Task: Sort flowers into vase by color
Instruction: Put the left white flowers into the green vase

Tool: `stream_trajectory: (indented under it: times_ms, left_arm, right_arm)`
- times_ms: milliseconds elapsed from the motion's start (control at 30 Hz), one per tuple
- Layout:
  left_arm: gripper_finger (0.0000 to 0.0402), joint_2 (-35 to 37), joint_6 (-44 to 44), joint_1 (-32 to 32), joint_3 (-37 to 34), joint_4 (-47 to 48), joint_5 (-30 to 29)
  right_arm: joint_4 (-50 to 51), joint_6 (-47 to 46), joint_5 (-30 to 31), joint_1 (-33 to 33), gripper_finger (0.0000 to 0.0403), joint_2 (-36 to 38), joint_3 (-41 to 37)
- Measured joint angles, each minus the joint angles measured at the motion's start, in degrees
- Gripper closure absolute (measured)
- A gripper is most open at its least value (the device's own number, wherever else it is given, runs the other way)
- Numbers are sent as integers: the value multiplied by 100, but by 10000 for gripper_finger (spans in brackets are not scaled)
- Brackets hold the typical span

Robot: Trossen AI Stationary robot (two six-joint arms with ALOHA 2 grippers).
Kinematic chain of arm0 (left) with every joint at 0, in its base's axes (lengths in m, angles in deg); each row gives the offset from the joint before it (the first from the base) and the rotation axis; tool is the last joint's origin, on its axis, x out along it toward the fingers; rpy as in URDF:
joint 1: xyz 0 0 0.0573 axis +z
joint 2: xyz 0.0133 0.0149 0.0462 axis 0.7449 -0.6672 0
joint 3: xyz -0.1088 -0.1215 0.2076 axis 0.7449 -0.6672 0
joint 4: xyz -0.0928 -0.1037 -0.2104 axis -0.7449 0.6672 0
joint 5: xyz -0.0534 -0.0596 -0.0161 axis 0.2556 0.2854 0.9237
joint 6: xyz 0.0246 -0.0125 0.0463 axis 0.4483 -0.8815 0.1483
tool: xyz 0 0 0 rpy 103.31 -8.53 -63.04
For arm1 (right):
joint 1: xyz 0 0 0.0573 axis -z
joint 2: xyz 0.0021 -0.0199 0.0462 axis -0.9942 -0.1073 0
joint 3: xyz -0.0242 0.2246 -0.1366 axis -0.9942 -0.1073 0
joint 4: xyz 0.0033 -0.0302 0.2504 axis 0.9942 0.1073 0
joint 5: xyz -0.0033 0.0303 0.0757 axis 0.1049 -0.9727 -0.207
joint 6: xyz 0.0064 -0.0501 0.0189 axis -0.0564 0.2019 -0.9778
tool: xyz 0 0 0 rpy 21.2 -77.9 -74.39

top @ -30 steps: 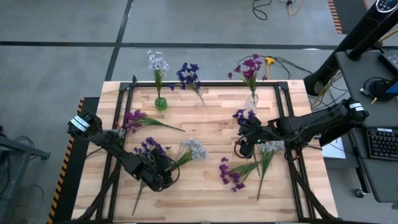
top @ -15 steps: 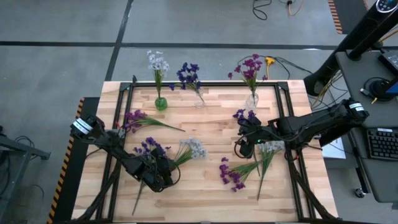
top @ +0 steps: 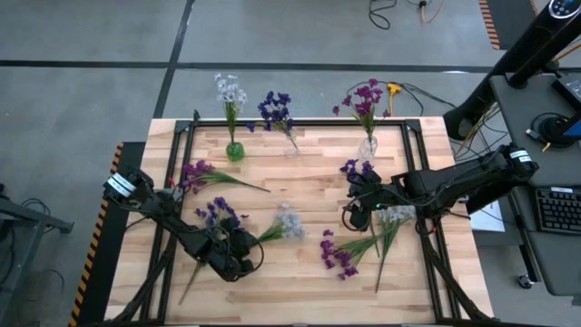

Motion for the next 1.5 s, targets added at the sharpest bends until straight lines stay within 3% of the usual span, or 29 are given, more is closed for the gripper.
stream_trajectory:
  times_ms: [233, 600, 700, 867, 1000, 1200, 1333, 1500]
  left_arm:
    - [397, 381, 167, -111, 41, 169, -415]
    - [399, 2017, 633, -719, 2, 121, -2370]
    - [400, 2339, 923, -818, 2, -33, -2901]
    - [400, 2489, 2101, -778, -6, -986, -3172]
    - [400, 2282, 4004, -524, -85, -2806, -2531]
    - [400, 1869, 6586, 95, -240, -5486, -802]
    - [400, 1552, 6901, 659, -522, -6764, 523]
    - [400, 822, 6827, 1087, -626, -8034, 685]
  right_arm:
    - [0, -2, 0, 0, 193, 0, 0]
    - [-52, 51, 0, 1, 193, 0, 0]
    - [-165, 178, 2, 0, 193, 0, -2]
    - [-794, 590, 9, 0, 193, 0, -31]
    - [-1720, 1049, 1, 0, 193, 0, -274]
    - [-2572, 1319, -5, -1, 193, 0, -745]
    - [-3597, 1387, 2, -68, 193, 0, -1278]
    - [-5593, 1833, -16, -271, 193, 0, -2018]
